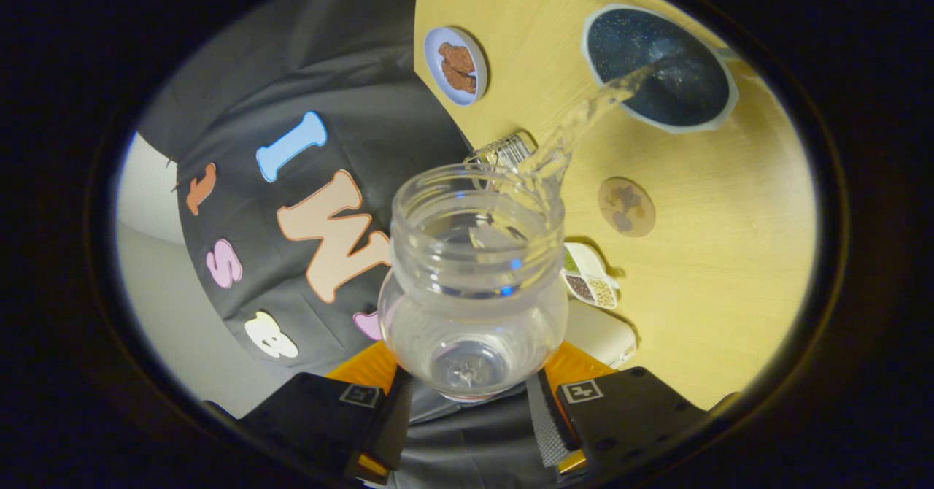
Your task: Take the bottle from table, then pour the juice into the cup, finally place the bottle on the coaster
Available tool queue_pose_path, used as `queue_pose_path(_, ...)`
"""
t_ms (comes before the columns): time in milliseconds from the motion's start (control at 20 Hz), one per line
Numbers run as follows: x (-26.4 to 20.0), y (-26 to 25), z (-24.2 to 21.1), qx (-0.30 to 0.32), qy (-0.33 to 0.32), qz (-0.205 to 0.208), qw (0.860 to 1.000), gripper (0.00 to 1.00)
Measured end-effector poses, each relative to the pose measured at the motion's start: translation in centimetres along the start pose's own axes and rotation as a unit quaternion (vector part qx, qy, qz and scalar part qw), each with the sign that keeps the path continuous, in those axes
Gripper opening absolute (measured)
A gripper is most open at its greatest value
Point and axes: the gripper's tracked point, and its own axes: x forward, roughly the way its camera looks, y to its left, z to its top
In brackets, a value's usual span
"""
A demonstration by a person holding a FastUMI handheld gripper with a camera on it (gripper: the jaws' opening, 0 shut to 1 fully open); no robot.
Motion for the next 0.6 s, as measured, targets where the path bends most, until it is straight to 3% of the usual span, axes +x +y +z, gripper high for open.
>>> queue_pose_path(600,-0.3,2.2,0.6,0.043,-0.013,0.021,0.999,0.75)
